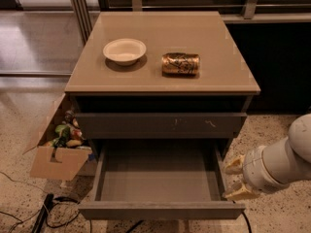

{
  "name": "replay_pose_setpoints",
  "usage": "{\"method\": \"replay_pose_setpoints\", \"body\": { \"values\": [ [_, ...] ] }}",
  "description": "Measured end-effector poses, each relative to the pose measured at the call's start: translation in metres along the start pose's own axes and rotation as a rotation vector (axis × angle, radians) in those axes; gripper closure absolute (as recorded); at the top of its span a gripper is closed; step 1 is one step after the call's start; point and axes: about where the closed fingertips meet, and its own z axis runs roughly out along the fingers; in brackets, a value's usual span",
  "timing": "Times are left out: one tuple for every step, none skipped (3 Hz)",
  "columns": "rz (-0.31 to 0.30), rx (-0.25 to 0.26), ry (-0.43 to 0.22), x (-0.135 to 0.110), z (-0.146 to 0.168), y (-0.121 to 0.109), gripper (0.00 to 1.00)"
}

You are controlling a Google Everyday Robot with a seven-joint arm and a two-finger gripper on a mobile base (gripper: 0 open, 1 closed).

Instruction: Close middle drawer

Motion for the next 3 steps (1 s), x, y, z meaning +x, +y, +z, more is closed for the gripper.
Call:
{"method": "replay_pose_setpoints", "body": {
  "values": [
    [0.003, -0.004, -0.001, 0.001, 0.003, 0.001, 0.72],
    [0.003, -0.005, -0.002, 0.001, 0.003, 0.001, 0.95],
    [0.012, -0.046, -0.022, -0.004, 0.025, 0.008, 1.00]
  ]
}}
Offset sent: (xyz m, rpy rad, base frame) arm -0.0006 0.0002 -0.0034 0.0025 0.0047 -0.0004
